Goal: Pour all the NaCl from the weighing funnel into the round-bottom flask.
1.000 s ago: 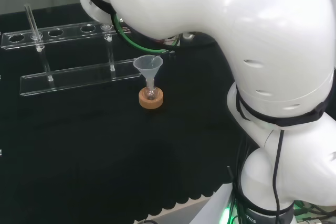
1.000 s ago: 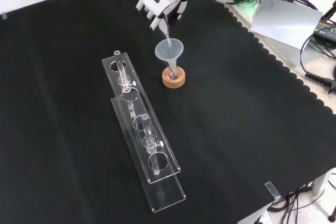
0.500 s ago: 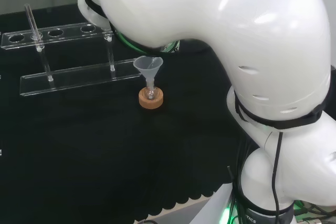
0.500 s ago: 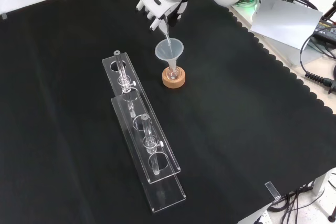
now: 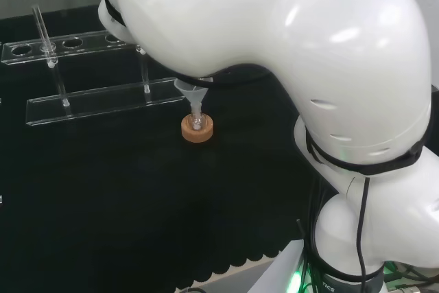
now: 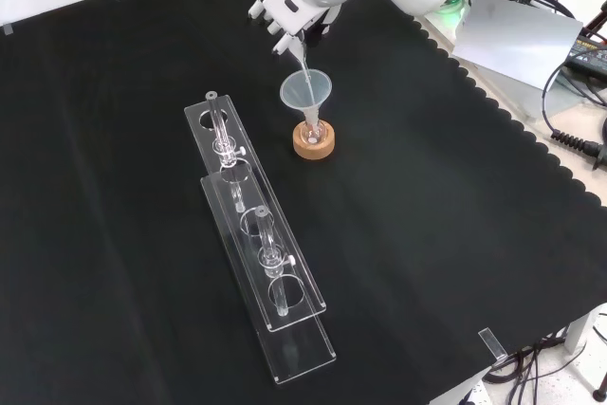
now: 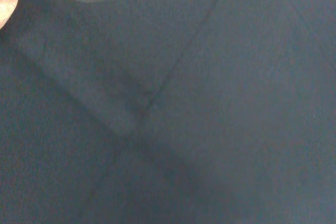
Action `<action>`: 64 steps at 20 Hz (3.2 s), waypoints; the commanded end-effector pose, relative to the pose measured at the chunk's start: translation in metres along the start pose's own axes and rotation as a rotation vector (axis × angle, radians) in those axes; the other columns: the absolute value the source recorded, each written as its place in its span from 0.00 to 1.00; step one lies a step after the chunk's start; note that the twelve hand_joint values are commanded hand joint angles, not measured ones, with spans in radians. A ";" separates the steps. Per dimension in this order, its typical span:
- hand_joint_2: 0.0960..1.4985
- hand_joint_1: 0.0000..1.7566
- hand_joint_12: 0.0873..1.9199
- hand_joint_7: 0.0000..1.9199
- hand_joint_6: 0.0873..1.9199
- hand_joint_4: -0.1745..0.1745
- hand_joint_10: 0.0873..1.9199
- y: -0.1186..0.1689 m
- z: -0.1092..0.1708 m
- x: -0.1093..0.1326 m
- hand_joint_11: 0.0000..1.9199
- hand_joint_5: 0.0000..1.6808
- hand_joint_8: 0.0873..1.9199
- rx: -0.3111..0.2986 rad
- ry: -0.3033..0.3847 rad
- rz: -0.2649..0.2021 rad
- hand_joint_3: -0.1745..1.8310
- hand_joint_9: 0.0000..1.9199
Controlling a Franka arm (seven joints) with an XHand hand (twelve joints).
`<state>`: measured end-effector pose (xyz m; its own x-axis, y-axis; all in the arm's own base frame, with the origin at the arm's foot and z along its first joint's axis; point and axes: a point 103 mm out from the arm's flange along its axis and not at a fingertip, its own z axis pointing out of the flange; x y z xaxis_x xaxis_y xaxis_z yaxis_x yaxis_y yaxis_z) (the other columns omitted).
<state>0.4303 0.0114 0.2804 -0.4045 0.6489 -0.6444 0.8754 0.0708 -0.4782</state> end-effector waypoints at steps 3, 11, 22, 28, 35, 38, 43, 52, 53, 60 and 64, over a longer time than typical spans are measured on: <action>0.67 0.59 0.48 0.61 0.45 1.00 0.03 -0.002 -0.006 0.001 0.49 0.63 0.19 -0.013 -0.060 0.007 0.13 0.69; 0.67 0.59 0.48 0.61 0.45 1.00 0.03 -0.004 -0.010 -0.001 0.49 0.63 0.19 -0.009 -0.097 0.018 0.13 0.69; 0.67 0.59 0.47 0.61 0.45 1.00 0.03 -0.007 -0.016 0.001 0.49 0.63 0.19 -0.021 -0.161 0.020 0.13 0.69; 0.67 0.59 0.47 0.61 0.45 1.00 0.03 -0.009 -0.018 0.002 0.49 0.63 0.19 -0.018 -0.186 0.026 0.14 0.69; 0.67 0.59 0.47 0.61 0.45 1.00 0.03 -0.011 -0.023 0.004 0.49 0.63 0.19 -0.022 -0.208 0.032 0.14 0.69; 0.67 0.59 0.47 0.61 0.45 1.00 0.03 -0.011 -0.028 0.005 0.49 0.63 0.19 -0.023 -0.222 0.033 0.14 0.69; 0.67 0.59 0.47 0.61 0.45 1.00 0.03 -0.011 -0.032 0.009 0.49 0.63 0.19 -0.026 -0.253 0.035 0.14 0.69; 0.66 0.59 0.47 0.61 0.45 1.00 0.02 -0.011 -0.033 0.012 0.49 0.63 0.19 -0.018 -0.344 0.046 0.14 0.69; 0.66 0.59 0.47 0.61 0.45 1.00 0.02 -0.011 -0.033 0.012 0.49 0.63 0.19 -0.018 -0.350 0.047 0.14 0.69; 0.66 0.59 0.47 0.61 0.45 1.00 0.02 -0.011 -0.037 0.011 0.49 0.63 0.19 -0.024 -0.386 0.067 0.14 0.69; 0.66 0.59 0.47 0.61 0.45 1.00 0.02 -0.011 -0.039 0.010 0.49 0.63 0.19 -0.025 -0.407 0.073 0.14 0.69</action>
<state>0.4258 0.0455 0.3013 -0.4113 0.3167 -0.8547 0.9078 0.0579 -0.4154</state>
